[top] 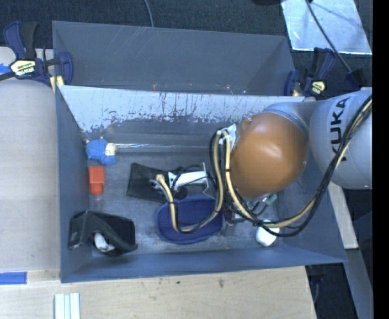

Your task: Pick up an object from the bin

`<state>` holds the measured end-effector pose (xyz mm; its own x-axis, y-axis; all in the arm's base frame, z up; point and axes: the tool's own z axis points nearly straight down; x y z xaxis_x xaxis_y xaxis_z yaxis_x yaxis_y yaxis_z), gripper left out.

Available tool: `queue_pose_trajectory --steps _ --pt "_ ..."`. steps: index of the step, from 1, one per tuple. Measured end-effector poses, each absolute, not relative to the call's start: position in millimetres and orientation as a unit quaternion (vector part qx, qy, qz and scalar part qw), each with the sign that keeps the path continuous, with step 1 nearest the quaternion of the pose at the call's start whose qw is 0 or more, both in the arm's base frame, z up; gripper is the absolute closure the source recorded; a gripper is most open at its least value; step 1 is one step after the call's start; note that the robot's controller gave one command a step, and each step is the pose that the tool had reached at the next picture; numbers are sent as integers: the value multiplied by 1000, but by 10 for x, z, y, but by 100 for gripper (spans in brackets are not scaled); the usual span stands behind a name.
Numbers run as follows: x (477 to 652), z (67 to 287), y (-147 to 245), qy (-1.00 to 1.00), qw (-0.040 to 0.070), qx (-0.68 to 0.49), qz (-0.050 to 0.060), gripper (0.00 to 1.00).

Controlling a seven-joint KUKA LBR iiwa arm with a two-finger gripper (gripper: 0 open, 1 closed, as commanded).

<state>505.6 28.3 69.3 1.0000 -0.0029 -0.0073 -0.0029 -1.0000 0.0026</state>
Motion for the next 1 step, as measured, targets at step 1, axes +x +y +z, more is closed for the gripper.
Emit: queue_pose_trajectory --steps 1 --pt "5333 1935 316 -3 -1 1000 3 100"
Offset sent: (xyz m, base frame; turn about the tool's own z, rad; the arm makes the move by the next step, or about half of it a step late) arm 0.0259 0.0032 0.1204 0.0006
